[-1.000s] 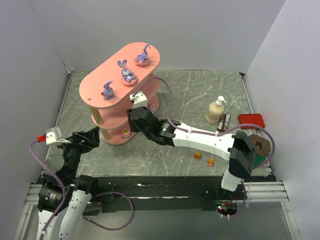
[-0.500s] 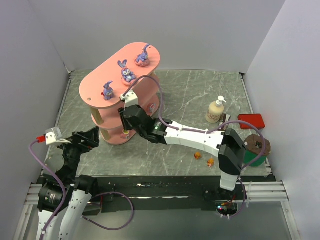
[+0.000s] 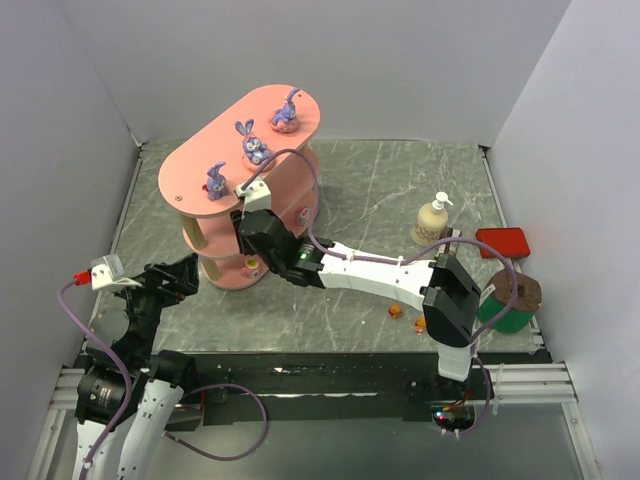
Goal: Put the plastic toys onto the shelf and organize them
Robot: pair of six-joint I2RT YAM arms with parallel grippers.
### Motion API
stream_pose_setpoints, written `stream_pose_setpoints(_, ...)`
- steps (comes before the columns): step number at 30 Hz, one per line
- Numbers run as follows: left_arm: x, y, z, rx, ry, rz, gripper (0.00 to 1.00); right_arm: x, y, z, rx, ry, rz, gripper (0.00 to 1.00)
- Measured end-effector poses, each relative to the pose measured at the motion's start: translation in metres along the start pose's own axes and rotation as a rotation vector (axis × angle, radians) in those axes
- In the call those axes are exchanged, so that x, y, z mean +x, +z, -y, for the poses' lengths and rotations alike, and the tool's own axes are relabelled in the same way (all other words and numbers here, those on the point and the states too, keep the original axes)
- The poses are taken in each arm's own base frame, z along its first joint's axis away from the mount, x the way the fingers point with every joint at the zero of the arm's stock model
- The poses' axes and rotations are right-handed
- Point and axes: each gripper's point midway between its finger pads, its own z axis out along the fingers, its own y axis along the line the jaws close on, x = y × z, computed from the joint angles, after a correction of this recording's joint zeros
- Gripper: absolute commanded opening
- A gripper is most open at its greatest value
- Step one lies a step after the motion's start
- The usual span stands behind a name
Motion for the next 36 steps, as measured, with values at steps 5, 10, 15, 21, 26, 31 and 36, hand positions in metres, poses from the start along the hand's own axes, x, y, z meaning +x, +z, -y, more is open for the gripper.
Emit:
stream_pose_setpoints(5, 0.0000, 0.0000, 0.0000, 0.000, 0.000, 0.000, 0.96, 0.0001, 0.0013, 0.0009, 0.019, 0.000, 0.010, 0.28)
stream_pose_setpoints(10, 0.0001, 0.0001, -0.0001, 0.000, 0.000, 0.000, 0.96, -0.0018, 0.0043, -0.0001, 0.040, -0.002, 0.032, 0.31)
stream_pose_setpoints(15, 0.0000, 0.0000, 0.0000, 0.000, 0.000, 0.000, 0.96, -0.0056, 0.0077, -0.0033, 0.065, -0.010, 0.037, 0.32)
stream_pose_setpoints(21, 0.0000, 0.0000, 0.0000, 0.000, 0.000, 0.000, 0.96, -0.0053, 0.0066, -0.0051, 0.081, -0.011, 0.004, 0.33)
stream_pose_setpoints(26, 0.0000, 0.0000, 0.0000, 0.000, 0.000, 0.000, 0.96, -0.0033, 0.0050, -0.0063, 0.088, 0.001, 0.001, 0.33)
stream_pose_setpoints(31, 0.0000, 0.0000, 0.0000, 0.000, 0.000, 0.000, 0.96, -0.0027, 0.0049, -0.0062, 0.096, 0.005, 0.008, 0.34)
stream_pose_setpoints(36, 0.0000, 0.0000, 0.0000, 0.000, 0.000, 0.000, 0.96, -0.0020, 0.0048, -0.0068, 0.104, 0.012, 0.020, 0.34)
